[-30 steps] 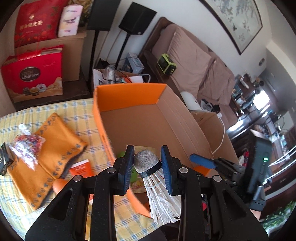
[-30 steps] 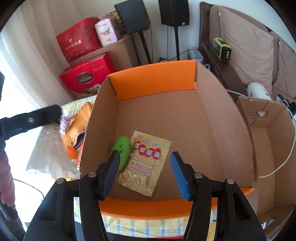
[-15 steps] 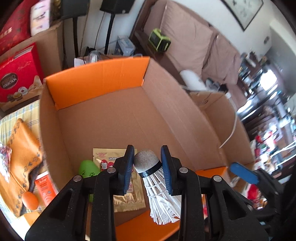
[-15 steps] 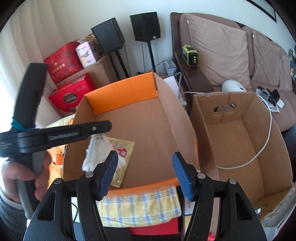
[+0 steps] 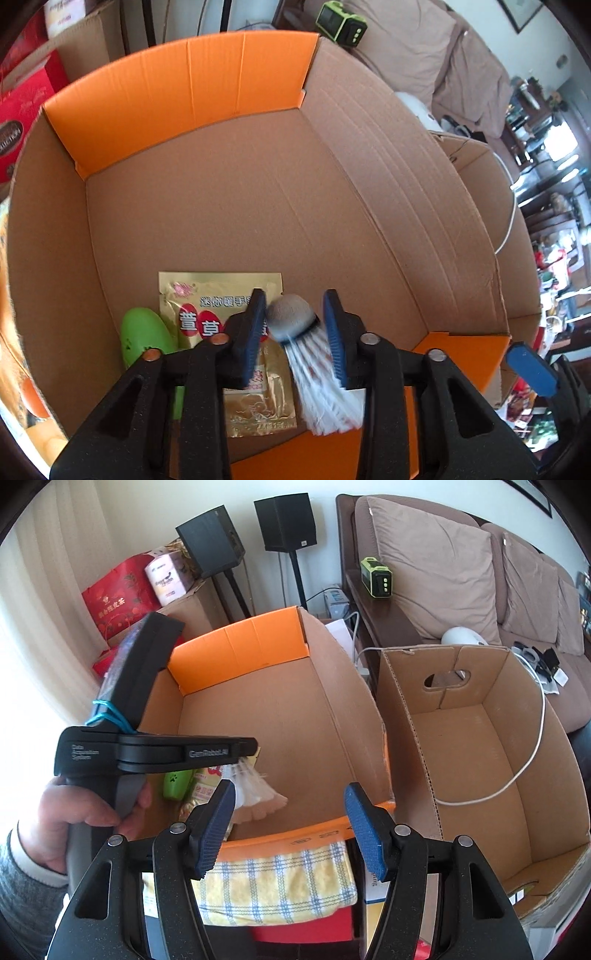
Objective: Organize objects
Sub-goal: 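Lower the shuttlecock into the orange box and open the left gripper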
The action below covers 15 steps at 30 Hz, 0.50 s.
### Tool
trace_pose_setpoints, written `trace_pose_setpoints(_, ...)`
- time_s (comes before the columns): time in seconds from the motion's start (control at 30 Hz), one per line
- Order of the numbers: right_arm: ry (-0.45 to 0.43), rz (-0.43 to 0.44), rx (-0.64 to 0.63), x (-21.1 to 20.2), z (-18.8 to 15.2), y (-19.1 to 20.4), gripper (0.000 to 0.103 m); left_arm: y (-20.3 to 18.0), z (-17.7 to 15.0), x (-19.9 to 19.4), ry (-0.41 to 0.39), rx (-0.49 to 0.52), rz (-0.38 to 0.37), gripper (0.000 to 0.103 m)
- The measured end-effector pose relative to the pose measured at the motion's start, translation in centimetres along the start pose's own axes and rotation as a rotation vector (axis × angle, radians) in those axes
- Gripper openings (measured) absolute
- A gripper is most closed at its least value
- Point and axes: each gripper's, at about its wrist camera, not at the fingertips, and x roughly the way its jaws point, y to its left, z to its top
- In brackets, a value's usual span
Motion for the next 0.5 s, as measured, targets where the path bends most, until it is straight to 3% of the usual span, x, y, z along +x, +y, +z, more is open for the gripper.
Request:
trace_pose_setpoints(0.13,-0.001,-0.004,-0.012,0.1,0.1,0.5,0.063,0.5,-0.2,-0.7,-0.021,0.01,0.004,0.057)
trace_pose_setpoints(0.3,-0.005,-0.004,-0.027,0.3,0.2,1.2,0.063,1.2,-0.4,-3.8,-0.093,0.004,-0.029,0.07)
trace_pose_setpoints(0.4,-0.009,0.0,-0.029,0.3,0.4,1.6,0.066,1.8,-1.1,-6.5,-0.149,0.026,-0.043,0.072)
trace_pose_setpoints(0.43,-0.009,0.001,-0.03,0.3,0.4,1.7,0.07,2.1,-1.4,-7.3,-0.167,0.031,-0.05,0.083)
trace_pose_setpoints(0.5,-0.011,0.003,-0.033,0.3,0.6,2.0,0.074,3.0,-1.9,-9.3,-0.217,0.029,-0.066,0.091)
